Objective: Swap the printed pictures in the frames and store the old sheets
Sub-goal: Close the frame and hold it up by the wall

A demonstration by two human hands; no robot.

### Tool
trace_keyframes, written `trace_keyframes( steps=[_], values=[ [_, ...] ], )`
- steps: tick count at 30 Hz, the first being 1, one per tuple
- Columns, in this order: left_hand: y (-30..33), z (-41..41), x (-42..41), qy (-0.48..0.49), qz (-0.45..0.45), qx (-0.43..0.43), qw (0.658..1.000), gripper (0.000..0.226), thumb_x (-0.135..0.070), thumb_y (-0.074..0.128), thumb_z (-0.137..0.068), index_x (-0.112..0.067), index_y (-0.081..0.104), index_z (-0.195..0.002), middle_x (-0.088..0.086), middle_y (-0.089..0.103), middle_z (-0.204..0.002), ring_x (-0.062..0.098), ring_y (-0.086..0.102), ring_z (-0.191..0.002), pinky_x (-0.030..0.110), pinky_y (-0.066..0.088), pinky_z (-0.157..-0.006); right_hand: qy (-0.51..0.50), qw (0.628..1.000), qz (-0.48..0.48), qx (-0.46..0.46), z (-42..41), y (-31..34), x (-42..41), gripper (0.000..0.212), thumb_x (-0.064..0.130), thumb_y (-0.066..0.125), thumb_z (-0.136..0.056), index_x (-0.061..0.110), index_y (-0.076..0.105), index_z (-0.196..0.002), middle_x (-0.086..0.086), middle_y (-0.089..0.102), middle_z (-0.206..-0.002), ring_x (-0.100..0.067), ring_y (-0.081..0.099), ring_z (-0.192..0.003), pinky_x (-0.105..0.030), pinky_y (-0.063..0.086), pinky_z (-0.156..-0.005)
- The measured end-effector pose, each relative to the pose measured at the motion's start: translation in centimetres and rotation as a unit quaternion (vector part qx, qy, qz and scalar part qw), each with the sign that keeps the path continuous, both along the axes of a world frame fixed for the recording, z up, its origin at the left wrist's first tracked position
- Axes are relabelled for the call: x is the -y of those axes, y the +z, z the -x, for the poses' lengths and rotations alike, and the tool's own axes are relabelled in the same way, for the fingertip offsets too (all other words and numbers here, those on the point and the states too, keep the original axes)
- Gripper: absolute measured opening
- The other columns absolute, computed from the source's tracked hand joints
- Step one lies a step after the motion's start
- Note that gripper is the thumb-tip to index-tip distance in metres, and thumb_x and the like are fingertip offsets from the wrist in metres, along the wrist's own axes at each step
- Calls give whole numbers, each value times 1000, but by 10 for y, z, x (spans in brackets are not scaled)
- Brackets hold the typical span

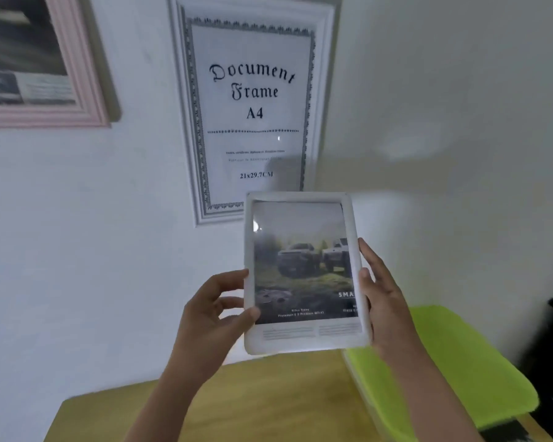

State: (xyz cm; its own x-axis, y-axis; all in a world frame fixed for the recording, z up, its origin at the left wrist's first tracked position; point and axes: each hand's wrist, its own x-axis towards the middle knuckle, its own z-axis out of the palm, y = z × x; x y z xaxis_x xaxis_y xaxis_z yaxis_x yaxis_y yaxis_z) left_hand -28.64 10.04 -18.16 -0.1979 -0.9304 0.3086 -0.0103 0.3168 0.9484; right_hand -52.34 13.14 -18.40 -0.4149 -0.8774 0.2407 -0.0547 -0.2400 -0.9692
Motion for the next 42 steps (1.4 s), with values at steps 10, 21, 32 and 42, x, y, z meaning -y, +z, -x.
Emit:
trace_keyframes(
  steps=[10,21,32,42],
  values=[
    [146,111,75,-37,235,44,970,59,-6,76,-73,-41,52,-114,-3,61,-96,10,60,-83,26,56,-69,-154,955,241,-77,101,151,60,35,6,46,-97,26,58,-123,13,23,-36,-5,20,-33,-12,26,-37],
    [275,205,132,8,391,105,914,67,-14,71,-78,-37,37,-131,-13,52,-91,2,57,-85,12,50,-65,-211,904,351,-119,191,267,131,35,9,43,-98,26,54,-127,22,45,-42,-6,25,-34,-12,27,-39],
    [277,247,159,35,423,153,893,73,-9,71,-77,-29,32,-136,-2,56,-89,13,59,-83,27,53,-79,-198,919,318,-122,233,266,161,33,13,45,-98,30,54,-125,-32,42,-76,-20,34,-42,-28,42,-51],
    [251,256,165,78,460,148,872,75,-16,67,-79,-29,29,-142,-2,46,-102,8,58,-82,23,54,-80,-234,910,313,-138,242,244,171,29,15,51,-96,22,58,-123,5,41,-57,-4,39,-44,-9,34,-46]
  ],
)
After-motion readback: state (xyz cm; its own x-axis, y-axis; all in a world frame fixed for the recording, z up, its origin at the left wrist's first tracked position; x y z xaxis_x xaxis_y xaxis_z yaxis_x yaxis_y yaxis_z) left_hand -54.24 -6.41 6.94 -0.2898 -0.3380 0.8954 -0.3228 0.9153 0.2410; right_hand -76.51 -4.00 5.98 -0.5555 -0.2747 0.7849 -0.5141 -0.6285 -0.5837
